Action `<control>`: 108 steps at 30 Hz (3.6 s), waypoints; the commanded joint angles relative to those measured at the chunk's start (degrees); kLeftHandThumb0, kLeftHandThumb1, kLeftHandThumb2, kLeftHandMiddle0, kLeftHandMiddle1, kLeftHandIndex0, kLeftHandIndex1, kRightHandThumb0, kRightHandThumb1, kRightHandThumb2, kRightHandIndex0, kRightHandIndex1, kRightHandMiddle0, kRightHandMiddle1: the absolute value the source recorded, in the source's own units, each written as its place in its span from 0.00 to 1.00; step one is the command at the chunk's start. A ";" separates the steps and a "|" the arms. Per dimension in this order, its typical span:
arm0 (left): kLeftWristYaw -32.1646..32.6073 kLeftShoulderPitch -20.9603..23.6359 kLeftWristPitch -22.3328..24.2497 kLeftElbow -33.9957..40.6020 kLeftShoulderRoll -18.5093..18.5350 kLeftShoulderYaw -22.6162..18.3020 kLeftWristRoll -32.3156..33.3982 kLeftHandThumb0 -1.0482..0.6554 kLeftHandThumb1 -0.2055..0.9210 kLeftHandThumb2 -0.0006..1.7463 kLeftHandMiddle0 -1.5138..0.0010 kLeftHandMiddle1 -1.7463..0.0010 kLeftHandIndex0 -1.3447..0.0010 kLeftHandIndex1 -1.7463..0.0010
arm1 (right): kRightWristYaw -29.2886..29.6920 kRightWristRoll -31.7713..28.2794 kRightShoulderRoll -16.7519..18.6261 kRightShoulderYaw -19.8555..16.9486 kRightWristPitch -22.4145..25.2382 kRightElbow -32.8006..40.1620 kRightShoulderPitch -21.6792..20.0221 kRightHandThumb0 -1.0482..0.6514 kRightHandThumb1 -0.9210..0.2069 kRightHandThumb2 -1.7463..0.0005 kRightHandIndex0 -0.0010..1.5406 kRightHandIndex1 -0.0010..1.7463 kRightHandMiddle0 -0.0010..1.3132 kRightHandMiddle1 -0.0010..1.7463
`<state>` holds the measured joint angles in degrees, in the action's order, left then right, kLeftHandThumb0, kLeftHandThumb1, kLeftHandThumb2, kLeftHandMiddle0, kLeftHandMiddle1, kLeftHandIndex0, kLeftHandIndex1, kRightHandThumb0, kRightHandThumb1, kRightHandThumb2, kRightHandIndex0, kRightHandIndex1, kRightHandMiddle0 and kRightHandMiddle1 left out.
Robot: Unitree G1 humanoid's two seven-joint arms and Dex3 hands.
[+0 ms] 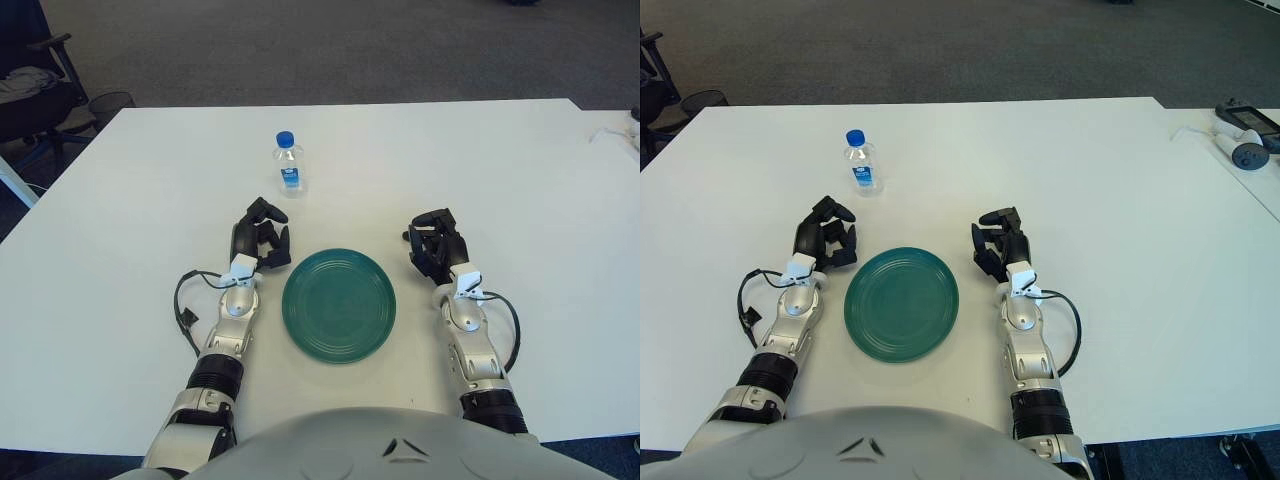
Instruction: Put the bottle into the plate.
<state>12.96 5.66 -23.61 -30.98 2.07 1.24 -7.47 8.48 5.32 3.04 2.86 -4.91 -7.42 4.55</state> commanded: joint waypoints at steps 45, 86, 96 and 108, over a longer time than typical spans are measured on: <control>11.73 25.29 -5.99 -25.08 2.40 -10.64 2.99 0.36 0.58 0.65 0.36 0.00 0.62 0.00 | -0.83 -0.04 -0.32 -0.12 3.61 -9.14 0.90 0.41 0.00 0.70 0.26 0.69 0.14 1.00; 13.40 22.27 13.02 -13.25 2.18 -4.39 -4.46 0.06 0.99 0.22 0.99 0.09 0.99 0.00 | -1.14 -0.26 -0.05 -0.06 3.35 -10.27 0.15 0.41 0.00 0.70 0.26 0.68 0.14 1.00; 16.76 21.01 16.83 -7.75 -1.53 -8.47 0.14 0.09 1.00 0.20 1.00 0.24 1.00 0.00 | -0.98 -0.17 0.05 -0.08 3.11 -10.67 0.02 0.41 0.00 0.70 0.26 0.69 0.14 1.00; 21.24 19.29 17.64 -3.89 -3.79 -9.78 -0.16 0.11 1.00 0.25 1.00 0.46 1.00 0.01 | -1.24 -0.24 0.03 -0.02 2.88 -11.00 -0.21 0.41 0.00 0.70 0.26 0.69 0.14 1.00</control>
<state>32.53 25.60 -6.81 -36.04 -1.66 -7.99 -7.24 8.28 5.22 3.11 2.69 -7.93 -12.73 0.80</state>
